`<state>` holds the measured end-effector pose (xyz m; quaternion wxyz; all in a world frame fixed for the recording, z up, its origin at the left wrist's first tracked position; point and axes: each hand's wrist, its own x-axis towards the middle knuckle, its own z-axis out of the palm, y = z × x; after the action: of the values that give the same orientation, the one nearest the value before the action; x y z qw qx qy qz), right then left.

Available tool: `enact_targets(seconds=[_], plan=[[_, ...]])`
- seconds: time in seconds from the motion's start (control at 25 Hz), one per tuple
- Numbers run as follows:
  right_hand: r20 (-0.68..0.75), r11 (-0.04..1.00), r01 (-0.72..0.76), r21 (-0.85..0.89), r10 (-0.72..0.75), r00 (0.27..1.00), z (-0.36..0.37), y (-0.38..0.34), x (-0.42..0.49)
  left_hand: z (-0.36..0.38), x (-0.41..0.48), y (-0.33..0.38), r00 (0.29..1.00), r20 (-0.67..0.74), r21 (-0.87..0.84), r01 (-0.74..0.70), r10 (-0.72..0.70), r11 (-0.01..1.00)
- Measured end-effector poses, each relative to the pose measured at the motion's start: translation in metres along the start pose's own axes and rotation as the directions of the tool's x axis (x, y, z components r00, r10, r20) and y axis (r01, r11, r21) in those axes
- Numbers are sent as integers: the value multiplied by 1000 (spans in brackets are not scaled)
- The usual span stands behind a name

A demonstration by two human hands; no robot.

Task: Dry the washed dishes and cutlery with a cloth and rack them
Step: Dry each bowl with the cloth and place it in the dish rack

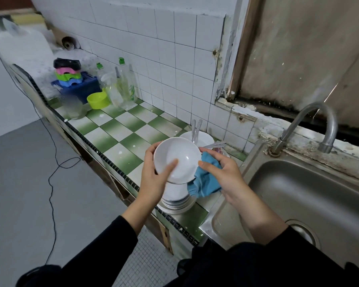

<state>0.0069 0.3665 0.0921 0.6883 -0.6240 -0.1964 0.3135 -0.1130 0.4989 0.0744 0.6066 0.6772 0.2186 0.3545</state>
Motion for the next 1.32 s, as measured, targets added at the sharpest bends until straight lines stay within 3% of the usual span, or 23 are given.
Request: enact_targets(seconds=[0.08,0.12,0.28,0.4,0.48,0.56,0.6,0.68,0.8,0.88,1.0,1.08,1.12,1.16,1.2,1.24,1.32], plan=[[-8,998,14,58,-14,1000,4,-4,-4,7,4,8,981,-120,-298,110,-152,948],[-20,997,26,75,-24,1000,6,-3,-6,11,6,13,971,-138,-354,136,-195,925],[-134,988,143,52,-135,982,8,-3,-9,24,9,37,963,-183,-306,138,-200,942],[-408,938,338,79,-279,870,5,-29,-8,26,14,44,960,-201,-290,133,-196,948],[-435,889,450,90,-371,821,4,-47,-5,29,14,42,967,-198,-246,109,-160,963],[-298,896,442,45,-410,862,7,-56,-4,36,12,41,978,-179,-227,65,-108,972],[-213,896,433,-99,-445,870,9,-56,-3,38,12,43,981,-167,-224,58,-97,973],[-63,764,480,-432,-556,829,16,-46,-2,42,13,50,987,-129,-229,69,-100,971],[35,595,552,-584,-661,749,33,-29,-2,45,16,56,996,-64,-203,52,-66,978],[131,597,573,-561,-619,774,39,-28,-3,44,17,60,998,-57,-188,21,-32,982],[498,539,633,-556,-393,773,26,-52,-6,36,22,63,995,-99,-153,6,-21,988],[641,221,661,-717,-163,750,17,-69,-4,35,21,63,994,-106,-142,12,-27,990],[593,73,602,-795,-110,797,15,-72,-4,37,19,61,995,-96,-141,26,-40,990],[498,30,510,-859,-174,849,16,-73,-4,41,16,61,996,-80,-142,34,-46,989],[400,106,450,-887,-313,862,19,-70,-3,44,15,61,997,-64,-146,30,-40,989],[330,257,474,-842,-449,830,24,-64,-3,47,15,63,998,-53,-153,18,-27,988],[342,450,567,-690,-488,803,32,-58,-3,46,20,65,997,-72,-159,17,-29,987]])
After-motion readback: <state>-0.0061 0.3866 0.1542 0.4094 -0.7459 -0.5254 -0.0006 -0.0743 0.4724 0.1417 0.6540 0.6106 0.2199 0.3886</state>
